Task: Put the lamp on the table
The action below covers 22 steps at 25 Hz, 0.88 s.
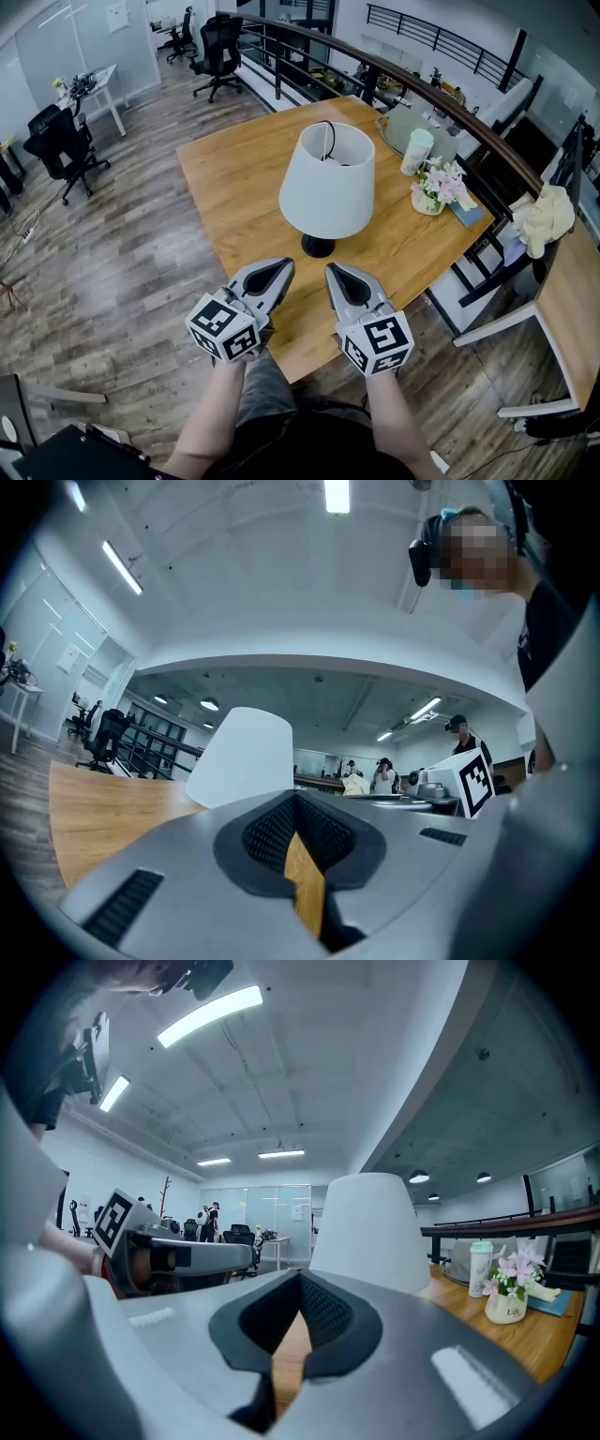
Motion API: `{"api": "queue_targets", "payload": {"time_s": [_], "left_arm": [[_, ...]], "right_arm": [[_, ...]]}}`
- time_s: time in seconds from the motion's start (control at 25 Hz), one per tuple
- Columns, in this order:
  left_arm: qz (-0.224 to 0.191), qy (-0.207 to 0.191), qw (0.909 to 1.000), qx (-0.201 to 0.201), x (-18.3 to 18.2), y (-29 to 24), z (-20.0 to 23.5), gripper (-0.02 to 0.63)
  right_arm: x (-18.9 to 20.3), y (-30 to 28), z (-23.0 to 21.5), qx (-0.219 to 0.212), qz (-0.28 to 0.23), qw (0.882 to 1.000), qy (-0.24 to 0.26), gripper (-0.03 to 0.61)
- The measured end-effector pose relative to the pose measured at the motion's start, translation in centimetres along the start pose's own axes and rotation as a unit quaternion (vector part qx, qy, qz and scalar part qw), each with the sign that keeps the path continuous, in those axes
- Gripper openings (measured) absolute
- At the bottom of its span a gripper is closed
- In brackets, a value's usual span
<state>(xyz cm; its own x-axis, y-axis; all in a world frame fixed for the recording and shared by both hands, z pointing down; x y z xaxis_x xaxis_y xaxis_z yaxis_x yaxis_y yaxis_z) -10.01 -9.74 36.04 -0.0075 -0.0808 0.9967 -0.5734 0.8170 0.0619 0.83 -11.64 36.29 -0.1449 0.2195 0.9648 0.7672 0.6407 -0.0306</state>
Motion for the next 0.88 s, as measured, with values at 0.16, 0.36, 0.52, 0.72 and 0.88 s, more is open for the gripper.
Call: {"api": "queue_targets", "payload": {"time_s": [0.16, 0.36, 0.52, 0.72, 0.88], "left_arm": [[-0.004, 0.001, 1.0, 0.002, -0.3, 0.1, 0.0, -0.003], [-0.004, 0.002, 1.0, 0.006, -0.2, 0.2, 0.1, -0.003], [0.002, -0.004, 0.9999, 0.013, 0.0, 0.1, -0.3, -0.003], [0.007, -0.003, 0.9999, 0.011, 0.4, 0.2, 0.0, -0.003], [0.011, -0.003, 0.9999, 0.01, 0.6, 0.2, 0.6, -0.003]], "right_arm": [[-0.1, 0.0, -0.1, 0.0, -0.001, 1.0, -0.002, 0.006], [0.3, -0.3, 0.0, -0.004, 0.002, 1.0, -0.008, 0.008], [0.7, -0.4, -0.1, -0.004, 0.005, 1.0, -0.013, 0.007], [1.0, -0.6, -0.7, 0.0, 0.006, 1.0, -0.019, 0.008], [0.9, -1.0, -1.5, 0.005, 0.006, 1.0, -0.022, 0.008]]}}
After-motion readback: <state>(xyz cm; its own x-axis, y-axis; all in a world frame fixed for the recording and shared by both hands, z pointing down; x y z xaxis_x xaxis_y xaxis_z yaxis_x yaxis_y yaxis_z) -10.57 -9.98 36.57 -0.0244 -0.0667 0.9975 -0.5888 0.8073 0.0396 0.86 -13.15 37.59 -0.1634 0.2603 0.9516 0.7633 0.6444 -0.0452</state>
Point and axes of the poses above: the fingertips, and each gripper's own axes: y backward along the fingers, z to its left, x out of its underside, the point moved 3 cm from there along y, backward along the fingers, and after that the axes turned 15 degrees about -y, right-handed, at the moved point
